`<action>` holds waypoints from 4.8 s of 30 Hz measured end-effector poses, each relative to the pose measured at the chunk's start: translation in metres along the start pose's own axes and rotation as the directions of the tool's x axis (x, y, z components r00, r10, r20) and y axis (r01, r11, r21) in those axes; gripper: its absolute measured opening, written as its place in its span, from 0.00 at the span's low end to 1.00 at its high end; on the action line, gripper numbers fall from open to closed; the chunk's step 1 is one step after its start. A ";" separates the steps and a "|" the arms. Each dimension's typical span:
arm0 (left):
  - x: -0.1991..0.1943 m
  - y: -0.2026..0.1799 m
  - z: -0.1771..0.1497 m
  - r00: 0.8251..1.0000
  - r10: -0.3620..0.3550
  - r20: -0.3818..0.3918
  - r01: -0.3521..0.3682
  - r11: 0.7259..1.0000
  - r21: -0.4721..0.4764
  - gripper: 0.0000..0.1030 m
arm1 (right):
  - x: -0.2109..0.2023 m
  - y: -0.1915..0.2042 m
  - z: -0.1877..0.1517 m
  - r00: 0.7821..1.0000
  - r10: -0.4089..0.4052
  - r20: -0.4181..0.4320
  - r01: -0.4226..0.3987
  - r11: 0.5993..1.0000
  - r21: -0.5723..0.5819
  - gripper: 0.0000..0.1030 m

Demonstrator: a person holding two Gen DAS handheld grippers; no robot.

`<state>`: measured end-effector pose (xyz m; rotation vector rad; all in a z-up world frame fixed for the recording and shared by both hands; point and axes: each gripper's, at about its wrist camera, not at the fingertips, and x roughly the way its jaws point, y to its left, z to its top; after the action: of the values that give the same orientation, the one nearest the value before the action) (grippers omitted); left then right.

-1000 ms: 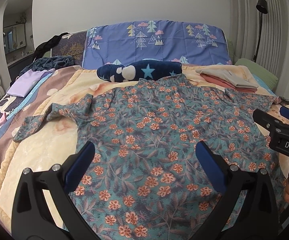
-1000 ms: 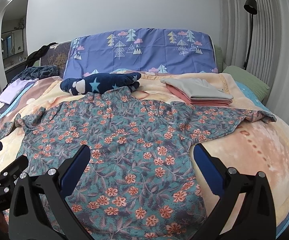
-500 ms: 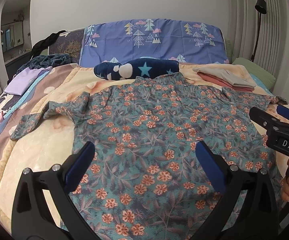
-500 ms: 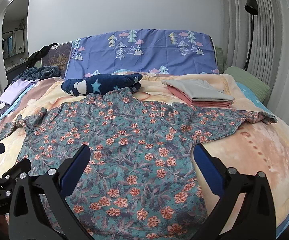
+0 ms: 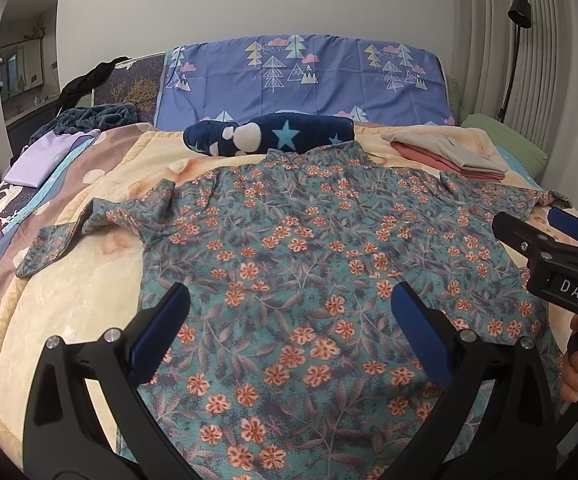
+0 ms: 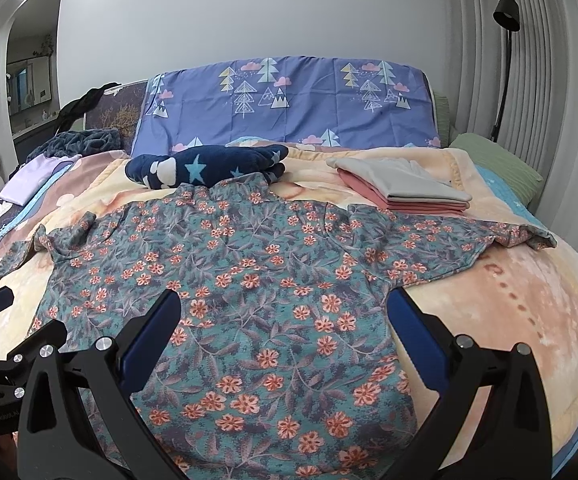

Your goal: Fold small clothes

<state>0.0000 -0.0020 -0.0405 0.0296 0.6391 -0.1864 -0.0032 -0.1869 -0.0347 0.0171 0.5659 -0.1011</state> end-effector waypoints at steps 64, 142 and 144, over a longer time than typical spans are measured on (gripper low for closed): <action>0.098 -0.015 0.162 0.941 -0.334 0.057 0.334 0.943 0.008 0.16 | 0.072 -0.071 0.013 0.989 -0.103 -0.107 0.116 0.987 0.116 0.99; 0.125 0.075 0.070 0.994 -0.099 -0.056 0.101 0.994 0.050 0.36 | 0.090 -0.363 0.014 0.992 -0.018 -0.122 0.107 0.609 0.786 0.53; 0.158 0.059 0.065 0.988 -0.097 -0.123 0.105 0.993 0.061 0.42 | 0.086 -0.392 0.003 0.990 -0.044 -0.137 0.139 0.533 0.835 0.60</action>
<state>0.1736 0.0246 -0.0844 0.0740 0.7551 -0.3063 0.0312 -0.5844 -0.0742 0.9715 0.5710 -0.4841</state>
